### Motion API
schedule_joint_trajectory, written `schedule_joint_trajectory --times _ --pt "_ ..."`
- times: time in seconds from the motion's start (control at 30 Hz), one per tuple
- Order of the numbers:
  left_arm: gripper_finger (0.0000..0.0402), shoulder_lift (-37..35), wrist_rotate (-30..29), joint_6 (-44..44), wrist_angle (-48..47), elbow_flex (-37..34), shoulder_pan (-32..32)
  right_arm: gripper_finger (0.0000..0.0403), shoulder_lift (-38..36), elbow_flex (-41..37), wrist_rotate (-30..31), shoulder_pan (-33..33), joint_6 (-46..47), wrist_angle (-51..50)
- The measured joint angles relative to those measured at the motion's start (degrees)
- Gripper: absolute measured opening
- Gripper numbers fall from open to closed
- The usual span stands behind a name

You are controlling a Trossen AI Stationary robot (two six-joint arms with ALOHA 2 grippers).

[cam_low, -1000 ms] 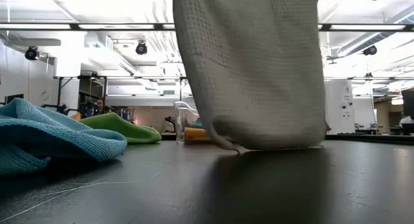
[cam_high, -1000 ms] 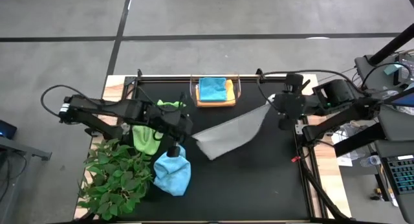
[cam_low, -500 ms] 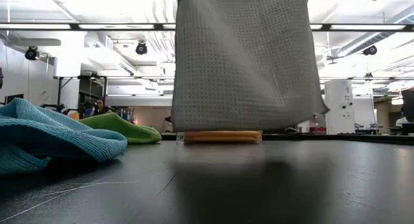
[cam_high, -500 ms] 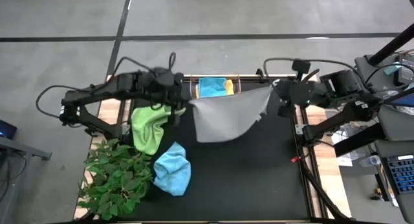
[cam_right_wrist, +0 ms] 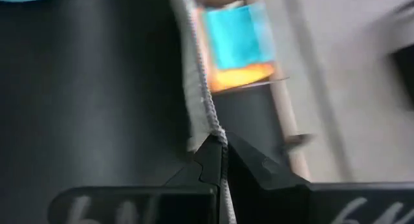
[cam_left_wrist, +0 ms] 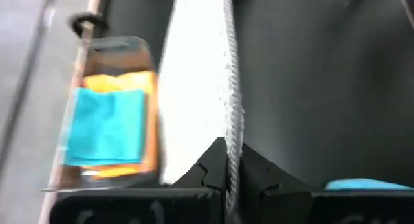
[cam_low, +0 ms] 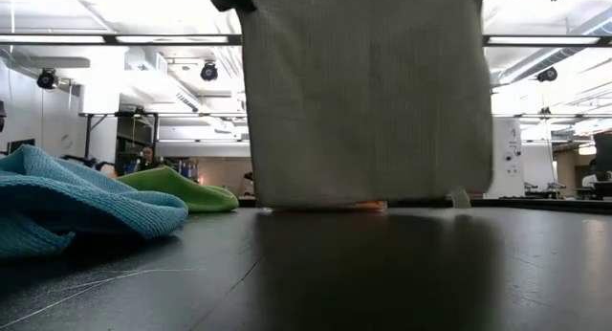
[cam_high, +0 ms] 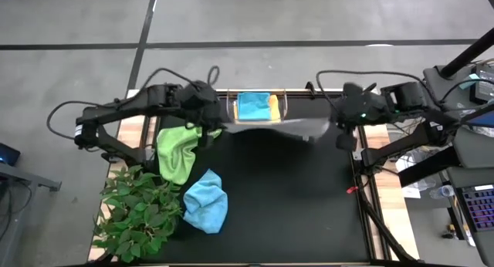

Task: Fold microfiber towels
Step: Fold the gray microfiber cloth

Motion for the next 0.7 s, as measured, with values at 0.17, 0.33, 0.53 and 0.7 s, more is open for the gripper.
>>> schedule_joint_trajectory --times 0.17,0.33,0.53,0.7 --pt "0.0000 2.0 0.2 -3.1 0.0 -1.8 -5.2 0.0008 -1.4 -8.3 -9.7 0.7 5.8 0.1" --pt "0.0000 4.0 0.4 -9.1 0.0 -4.3 -11.3 0.0008 -3.1 -18.6 -15.4 4.3 12.3 1.1" --pt "0.0000 6.7 0.4 -15.7 1.0 -6.8 -18.9 0.0008 -5.0 -30.8 -26.3 12.1 19.8 13.0" --pt "0.0000 10.1 0.4 -23.8 2.8 -8.1 -23.8 0.0008 -5.1 -39.4 -31.5 19.0 25.6 25.2"
